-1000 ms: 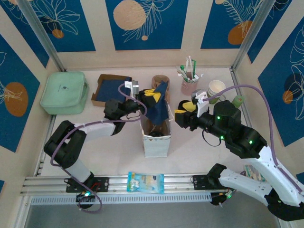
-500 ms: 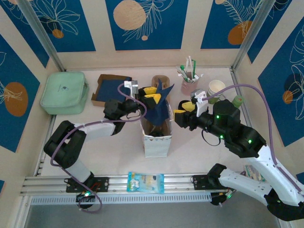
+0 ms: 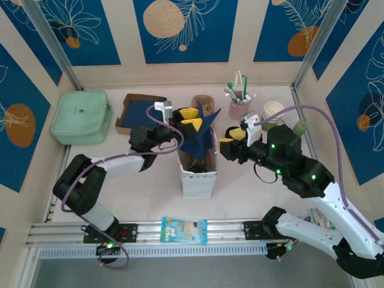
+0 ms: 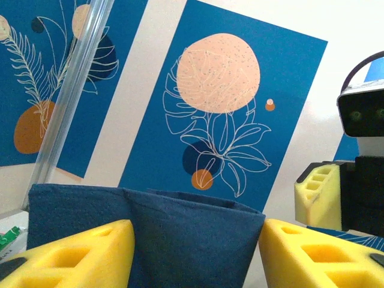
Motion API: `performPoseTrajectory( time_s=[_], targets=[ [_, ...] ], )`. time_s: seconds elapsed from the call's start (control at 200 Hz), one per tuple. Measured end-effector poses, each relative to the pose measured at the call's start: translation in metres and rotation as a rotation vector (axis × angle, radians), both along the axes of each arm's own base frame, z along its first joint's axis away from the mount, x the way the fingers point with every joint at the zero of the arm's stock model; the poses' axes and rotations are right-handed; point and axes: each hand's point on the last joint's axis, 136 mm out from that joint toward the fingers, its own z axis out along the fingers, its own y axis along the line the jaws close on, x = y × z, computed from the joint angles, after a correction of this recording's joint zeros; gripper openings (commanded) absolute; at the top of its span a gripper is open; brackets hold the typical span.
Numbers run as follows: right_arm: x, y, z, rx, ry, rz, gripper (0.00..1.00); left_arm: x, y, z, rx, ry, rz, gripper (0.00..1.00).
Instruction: Pack the takeout coffee
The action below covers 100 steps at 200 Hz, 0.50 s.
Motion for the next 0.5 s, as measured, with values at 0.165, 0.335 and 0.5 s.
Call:
performPoseTrajectory(
  time_s=[0.165,0.335,0.5],
  targets=[
    [0.002,0.003,-0.003,-0.002,0.015,0.003,0.66,-0.002,0.004,0.006,-0.012,-0.007,0.01,0.65],
    [0.006,0.007,-0.009,-0.015,0.037,0.007,0.66,-0.004,0.008,0.015,-0.029,-0.02,0.022,0.65],
    [0.012,0.014,-0.023,-0.045,0.084,0.009,0.66,-0.004,0.01,0.016,-0.034,-0.021,0.028,0.65]
  ],
)
